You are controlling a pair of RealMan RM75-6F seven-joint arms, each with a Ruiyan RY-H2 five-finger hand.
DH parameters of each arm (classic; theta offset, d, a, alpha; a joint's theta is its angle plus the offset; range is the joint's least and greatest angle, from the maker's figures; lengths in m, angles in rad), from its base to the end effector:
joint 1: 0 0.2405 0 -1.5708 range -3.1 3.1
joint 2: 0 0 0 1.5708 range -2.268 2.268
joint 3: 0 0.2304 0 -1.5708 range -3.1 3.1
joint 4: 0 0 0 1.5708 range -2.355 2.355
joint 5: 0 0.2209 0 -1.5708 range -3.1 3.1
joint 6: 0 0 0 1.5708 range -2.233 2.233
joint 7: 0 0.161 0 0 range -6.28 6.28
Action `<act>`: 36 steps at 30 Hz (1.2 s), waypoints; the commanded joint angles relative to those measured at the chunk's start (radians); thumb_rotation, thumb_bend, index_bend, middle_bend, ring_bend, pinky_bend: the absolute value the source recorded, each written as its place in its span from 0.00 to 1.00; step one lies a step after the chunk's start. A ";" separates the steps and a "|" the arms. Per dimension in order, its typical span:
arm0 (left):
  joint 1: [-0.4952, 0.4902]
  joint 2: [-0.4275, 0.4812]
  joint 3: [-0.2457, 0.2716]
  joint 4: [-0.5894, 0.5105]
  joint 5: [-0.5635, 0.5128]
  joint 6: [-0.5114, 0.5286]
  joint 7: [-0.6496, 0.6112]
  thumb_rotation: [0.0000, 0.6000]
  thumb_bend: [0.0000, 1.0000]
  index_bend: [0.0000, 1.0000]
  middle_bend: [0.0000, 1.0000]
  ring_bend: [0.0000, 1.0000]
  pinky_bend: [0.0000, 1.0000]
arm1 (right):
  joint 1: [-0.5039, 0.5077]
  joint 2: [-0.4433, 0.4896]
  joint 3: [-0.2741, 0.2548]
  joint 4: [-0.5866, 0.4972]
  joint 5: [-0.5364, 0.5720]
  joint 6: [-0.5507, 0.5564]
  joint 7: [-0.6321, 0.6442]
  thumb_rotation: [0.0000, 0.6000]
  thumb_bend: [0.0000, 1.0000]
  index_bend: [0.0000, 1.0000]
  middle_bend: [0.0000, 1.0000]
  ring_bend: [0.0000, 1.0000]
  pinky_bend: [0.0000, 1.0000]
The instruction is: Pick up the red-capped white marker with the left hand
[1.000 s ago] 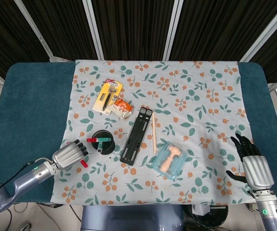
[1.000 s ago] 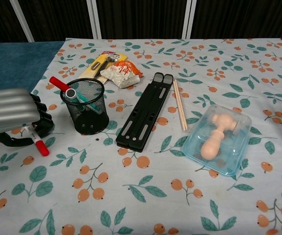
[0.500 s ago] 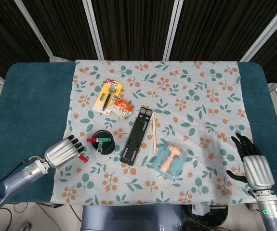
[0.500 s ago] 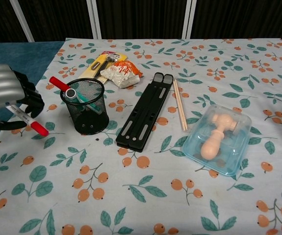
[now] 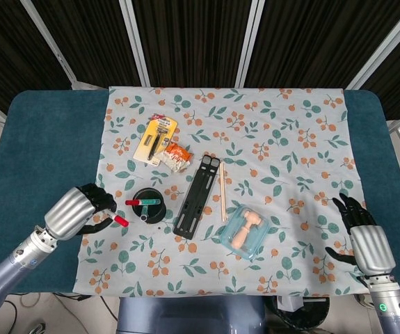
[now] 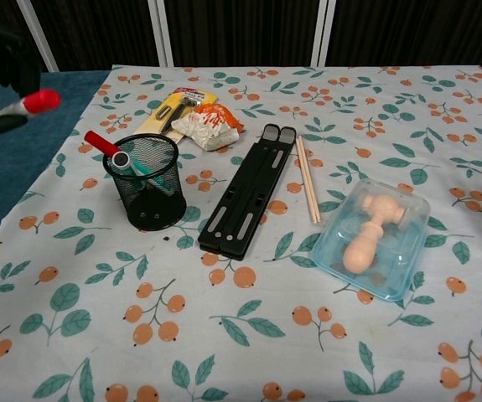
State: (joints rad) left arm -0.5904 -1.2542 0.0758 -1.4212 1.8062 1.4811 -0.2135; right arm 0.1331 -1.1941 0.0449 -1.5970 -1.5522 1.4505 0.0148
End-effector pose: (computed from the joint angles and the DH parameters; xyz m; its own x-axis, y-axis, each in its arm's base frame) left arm -0.1684 0.2783 0.0746 0.3388 0.0247 0.9405 0.6779 -0.6997 -0.2257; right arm -0.2715 -0.2083 0.1076 0.3335 -0.0311 0.9422 -0.9384 -0.1070 0.3286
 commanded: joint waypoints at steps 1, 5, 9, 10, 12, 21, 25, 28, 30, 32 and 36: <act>-0.019 0.023 -0.059 -0.142 -0.104 -0.059 -0.105 1.00 0.35 0.60 0.53 0.47 0.49 | 0.000 0.000 0.000 -0.002 0.002 -0.002 0.001 1.00 0.17 0.00 0.00 0.00 0.18; -0.047 -0.010 -0.124 -0.221 -0.194 -0.120 -0.130 1.00 0.35 0.60 0.53 0.46 0.49 | 0.000 0.001 0.002 -0.005 0.009 -0.004 0.005 1.00 0.17 0.00 0.00 0.00 0.18; -0.068 -0.053 -0.171 -0.247 -0.265 -0.167 -0.119 1.00 0.35 0.60 0.53 0.47 0.49 | 0.001 0.002 0.004 -0.008 0.013 -0.007 0.009 1.00 0.17 0.00 0.00 0.00 0.18; -0.073 -0.064 -0.181 -0.252 -0.286 -0.183 -0.118 1.00 0.35 0.60 0.53 0.46 0.49 | 0.001 0.002 0.003 -0.009 0.014 -0.008 0.010 1.00 0.17 0.00 0.00 0.00 0.18; -0.081 -0.085 -0.197 -0.261 -0.329 -0.216 -0.118 1.00 0.35 0.60 0.53 0.46 0.49 | 0.001 0.002 0.003 -0.010 0.014 -0.010 0.011 1.00 0.17 0.00 0.00 0.00 0.18; -0.109 -0.187 -0.228 -0.224 -0.419 -0.308 -0.089 1.00 0.35 0.60 0.53 0.46 0.49 | 0.002 0.005 0.003 -0.017 0.021 -0.018 0.025 1.00 0.17 0.00 0.00 0.00 0.18; -0.111 -0.210 -0.238 -0.207 -0.430 -0.320 -0.078 1.00 0.35 0.59 0.53 0.46 0.49 | 0.002 0.006 0.002 -0.017 0.020 -0.019 0.026 1.00 0.17 0.00 0.00 0.00 0.18; -0.110 -0.224 -0.236 -0.191 -0.434 -0.331 -0.070 1.00 0.35 0.59 0.53 0.46 0.49 | 0.003 0.006 0.002 -0.018 0.020 -0.020 0.027 1.00 0.17 0.00 0.00 0.00 0.18; -0.109 -0.236 -0.232 -0.174 -0.438 -0.339 -0.064 1.00 0.35 0.59 0.53 0.46 0.49 | 0.003 0.006 0.002 -0.018 0.021 -0.022 0.027 1.00 0.17 0.00 0.00 0.00 0.18; -0.107 -0.250 -0.231 -0.157 -0.442 -0.344 -0.064 1.00 0.35 0.59 0.53 0.46 0.49 | 0.003 0.006 0.002 -0.019 0.021 -0.022 0.026 1.00 0.17 0.00 0.00 0.00 0.18; -0.102 -0.274 -0.229 -0.129 -0.450 -0.353 -0.066 1.00 0.35 0.58 0.52 0.45 0.49 | 0.003 0.006 0.002 -0.019 0.021 -0.021 0.027 1.00 0.17 0.00 0.00 0.00 0.18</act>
State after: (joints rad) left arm -0.6940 -1.5256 -0.1541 -1.5523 1.3583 1.1303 -0.2796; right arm 0.1358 -1.1878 0.0468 -1.6165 -1.5316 1.4295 0.0423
